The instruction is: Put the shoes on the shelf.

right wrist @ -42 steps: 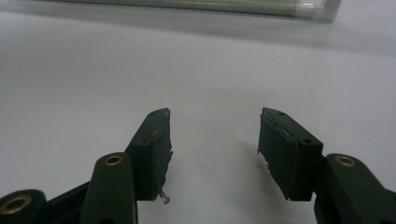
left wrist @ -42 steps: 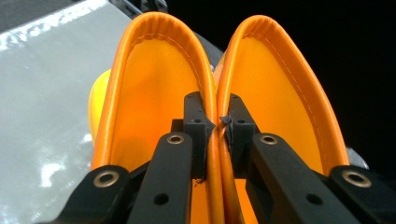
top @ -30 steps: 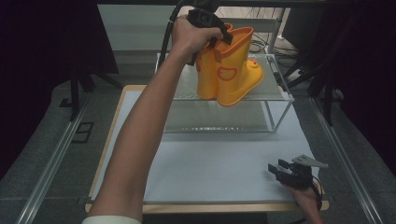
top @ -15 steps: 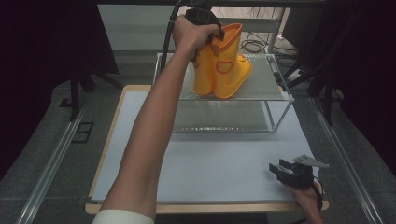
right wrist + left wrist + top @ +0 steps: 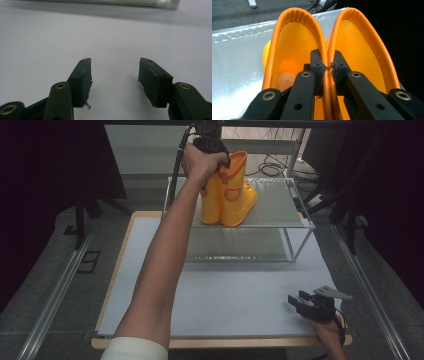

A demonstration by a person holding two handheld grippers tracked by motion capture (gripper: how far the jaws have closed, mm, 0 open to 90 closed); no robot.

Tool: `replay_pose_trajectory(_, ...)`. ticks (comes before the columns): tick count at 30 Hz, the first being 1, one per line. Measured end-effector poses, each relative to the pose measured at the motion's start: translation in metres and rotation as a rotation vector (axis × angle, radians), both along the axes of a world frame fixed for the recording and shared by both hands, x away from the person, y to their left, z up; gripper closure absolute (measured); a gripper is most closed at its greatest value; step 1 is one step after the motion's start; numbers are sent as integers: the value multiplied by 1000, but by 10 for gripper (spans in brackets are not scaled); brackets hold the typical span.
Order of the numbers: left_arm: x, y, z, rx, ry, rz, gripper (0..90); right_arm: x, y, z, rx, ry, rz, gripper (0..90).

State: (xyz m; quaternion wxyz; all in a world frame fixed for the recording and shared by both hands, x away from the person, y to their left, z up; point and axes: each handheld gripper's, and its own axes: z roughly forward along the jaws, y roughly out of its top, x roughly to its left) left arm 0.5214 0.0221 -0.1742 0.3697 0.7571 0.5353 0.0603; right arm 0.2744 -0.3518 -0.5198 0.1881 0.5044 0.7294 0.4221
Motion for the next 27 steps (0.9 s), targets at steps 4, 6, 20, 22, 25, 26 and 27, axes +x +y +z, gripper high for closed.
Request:
replay_pose_trajectory(4,0,4,-1,-7,-6,4,814,0,2,-1,-4,4,7,437)
replay_pose_trajectory(6,0,5,-1,-11,-25,11,789,0,2,-1,-5,6,8,437)
replay_pose_trajectory(20,-20,10,17,-48,-106,-50,476,0,4,-2,-9,6,12,437)
replay_pose_trajectory(22,-27,15,22,-67,-122,-60,471,0,4,-2,-9,7,9,437)
replay_pose_trajectory(25,-38,24,29,-71,-153,-82,474,0,3,-2,-9,10,7,437)
replay_pose_trajectory(26,-43,26,31,-57,-167,-84,487,0,3,-2,-12,8,6,437)
replay_pose_trajectory(27,-48,29,32,-38,-178,-88,524,0,3,-1,-13,7,5,437)
